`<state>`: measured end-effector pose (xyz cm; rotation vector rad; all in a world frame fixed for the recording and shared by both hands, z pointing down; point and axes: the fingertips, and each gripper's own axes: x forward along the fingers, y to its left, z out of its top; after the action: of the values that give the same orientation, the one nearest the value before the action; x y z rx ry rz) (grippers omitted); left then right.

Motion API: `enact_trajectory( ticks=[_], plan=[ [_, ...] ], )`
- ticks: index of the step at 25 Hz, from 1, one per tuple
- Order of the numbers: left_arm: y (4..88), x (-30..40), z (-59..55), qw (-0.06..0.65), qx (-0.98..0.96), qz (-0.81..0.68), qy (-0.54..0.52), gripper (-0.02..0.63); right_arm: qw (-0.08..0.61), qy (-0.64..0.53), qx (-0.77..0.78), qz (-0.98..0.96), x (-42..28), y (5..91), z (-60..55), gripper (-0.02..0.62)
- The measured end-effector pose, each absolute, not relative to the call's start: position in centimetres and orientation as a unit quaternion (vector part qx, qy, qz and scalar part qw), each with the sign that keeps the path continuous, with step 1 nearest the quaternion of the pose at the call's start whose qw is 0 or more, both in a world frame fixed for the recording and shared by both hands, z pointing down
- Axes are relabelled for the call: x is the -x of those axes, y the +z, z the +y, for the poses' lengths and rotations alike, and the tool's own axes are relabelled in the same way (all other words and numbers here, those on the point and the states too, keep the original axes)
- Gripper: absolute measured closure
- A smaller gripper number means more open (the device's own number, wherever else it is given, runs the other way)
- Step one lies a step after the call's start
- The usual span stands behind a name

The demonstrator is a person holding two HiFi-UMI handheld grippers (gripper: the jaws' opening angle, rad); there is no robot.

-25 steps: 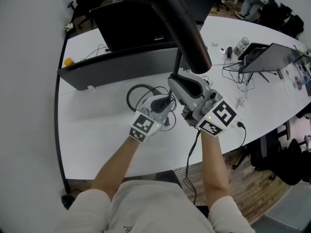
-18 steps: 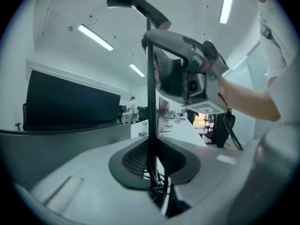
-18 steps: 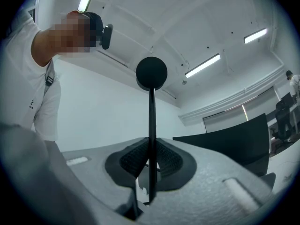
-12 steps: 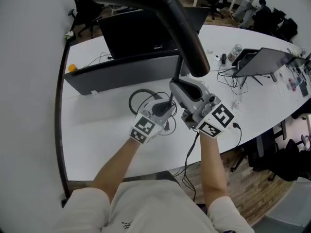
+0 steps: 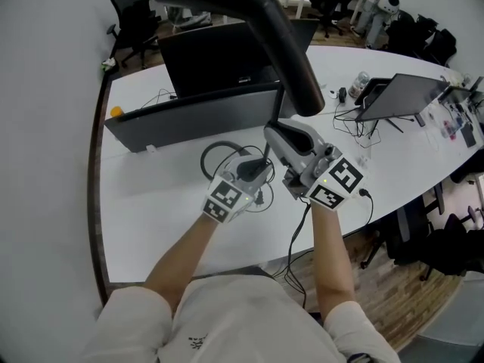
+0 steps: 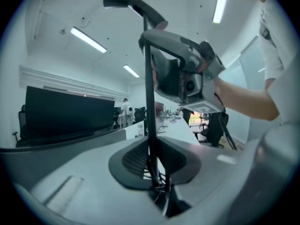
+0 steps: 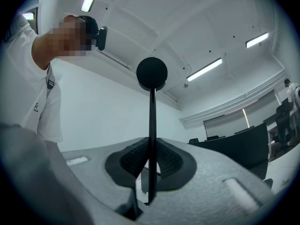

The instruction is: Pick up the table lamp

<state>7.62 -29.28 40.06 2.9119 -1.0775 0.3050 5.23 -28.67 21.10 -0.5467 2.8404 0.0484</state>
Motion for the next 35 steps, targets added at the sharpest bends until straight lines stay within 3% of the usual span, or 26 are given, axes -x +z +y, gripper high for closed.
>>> enact_trajectory(
  ticks=[35],
  plan=[
    [37.0,-8.2,-27.7,-0.012,-0.943,-0.315,0.104,0.551,0.135,0.021,0.192,0.972,-5.6,18.5,-27.3,0.558]
  ],
)
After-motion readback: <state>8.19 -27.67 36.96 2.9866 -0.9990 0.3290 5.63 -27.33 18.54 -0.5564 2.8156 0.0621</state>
